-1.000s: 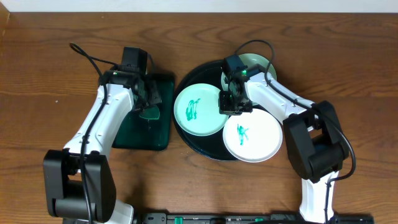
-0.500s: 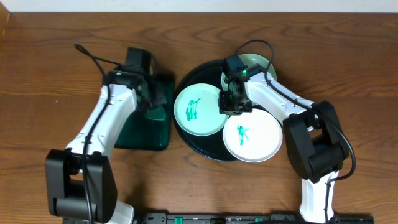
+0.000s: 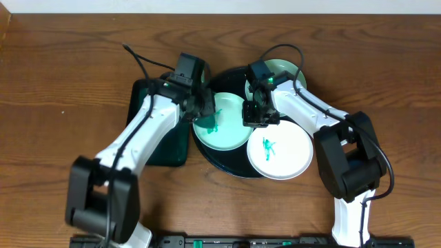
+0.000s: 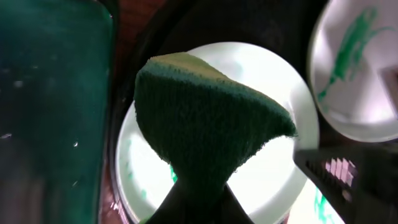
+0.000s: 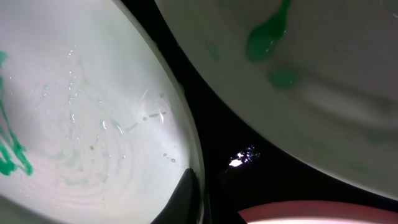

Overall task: Clean dirty plates on tray and stack at the side
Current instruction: 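Scrub the left plate's surface with the sponge in the left gripper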

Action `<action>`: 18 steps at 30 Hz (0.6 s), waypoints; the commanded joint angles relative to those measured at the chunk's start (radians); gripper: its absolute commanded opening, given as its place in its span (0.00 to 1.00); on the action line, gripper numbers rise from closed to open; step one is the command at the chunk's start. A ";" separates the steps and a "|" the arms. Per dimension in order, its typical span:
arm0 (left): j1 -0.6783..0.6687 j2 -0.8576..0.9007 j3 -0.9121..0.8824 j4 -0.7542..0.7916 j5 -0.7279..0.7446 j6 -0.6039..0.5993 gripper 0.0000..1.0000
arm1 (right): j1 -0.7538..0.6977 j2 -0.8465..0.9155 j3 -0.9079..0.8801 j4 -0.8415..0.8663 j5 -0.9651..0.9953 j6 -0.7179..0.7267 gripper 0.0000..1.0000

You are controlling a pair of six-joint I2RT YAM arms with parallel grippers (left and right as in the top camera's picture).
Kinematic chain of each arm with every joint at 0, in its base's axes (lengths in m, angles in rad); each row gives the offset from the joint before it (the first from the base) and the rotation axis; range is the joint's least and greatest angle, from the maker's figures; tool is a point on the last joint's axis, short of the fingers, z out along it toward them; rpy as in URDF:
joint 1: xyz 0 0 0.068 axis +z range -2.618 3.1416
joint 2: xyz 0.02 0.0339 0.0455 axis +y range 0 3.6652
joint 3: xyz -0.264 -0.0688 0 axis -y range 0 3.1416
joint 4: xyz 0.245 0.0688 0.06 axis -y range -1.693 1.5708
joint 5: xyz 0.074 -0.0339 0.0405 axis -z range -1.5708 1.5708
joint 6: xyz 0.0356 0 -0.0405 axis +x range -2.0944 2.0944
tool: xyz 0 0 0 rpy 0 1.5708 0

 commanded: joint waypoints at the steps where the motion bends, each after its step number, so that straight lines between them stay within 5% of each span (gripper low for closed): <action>1: 0.002 0.108 0.024 0.027 0.040 -0.031 0.07 | 0.021 0.026 -0.014 -0.017 -0.011 -0.026 0.01; 9: 0.002 0.280 0.025 0.049 0.049 -0.045 0.07 | 0.021 0.026 -0.014 -0.031 -0.011 -0.026 0.01; 18: -0.034 0.309 0.027 0.058 0.365 0.021 0.07 | 0.021 0.026 -0.014 -0.036 -0.011 -0.026 0.01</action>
